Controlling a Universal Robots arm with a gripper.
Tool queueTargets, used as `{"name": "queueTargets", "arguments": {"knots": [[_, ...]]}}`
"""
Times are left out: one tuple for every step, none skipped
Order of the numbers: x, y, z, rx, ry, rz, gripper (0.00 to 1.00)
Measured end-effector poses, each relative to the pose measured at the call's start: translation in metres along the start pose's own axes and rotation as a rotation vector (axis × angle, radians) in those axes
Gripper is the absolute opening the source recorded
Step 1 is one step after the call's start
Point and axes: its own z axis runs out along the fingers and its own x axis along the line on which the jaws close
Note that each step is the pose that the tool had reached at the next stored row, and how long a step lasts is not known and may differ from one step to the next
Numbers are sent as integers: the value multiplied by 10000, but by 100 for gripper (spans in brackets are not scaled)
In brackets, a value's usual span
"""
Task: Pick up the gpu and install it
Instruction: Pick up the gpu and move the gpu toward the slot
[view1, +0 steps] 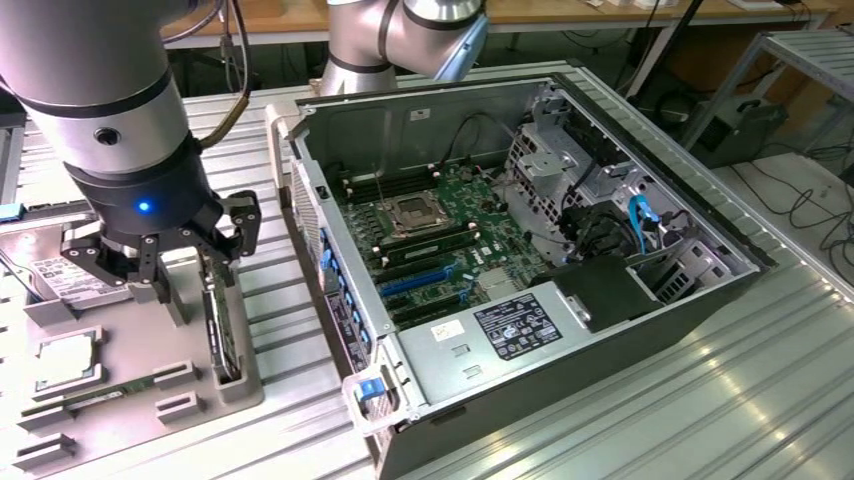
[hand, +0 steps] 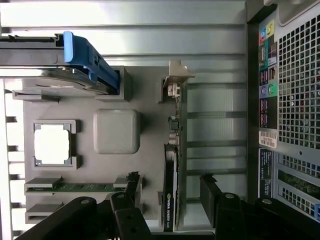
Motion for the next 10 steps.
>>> {"name": "queueTargets", "arguments": {"knots": [[0, -3, 5, 0, 0, -1, 60], [0, -5, 8, 1, 1, 0, 60], [0, -7, 13, 0, 0, -1, 60], [0, -9, 16, 1, 1, -1, 60], [0, -12, 20, 0, 0, -1, 60], [0, -14, 24, 0, 0, -1, 60], [0, -17, 30, 0, 0, -1, 60], [0, -19, 33, 0, 0, -1, 60], [0, -22, 38, 2, 0, -1, 60], [-1, -26, 42, 4, 0, -1, 60]]}}
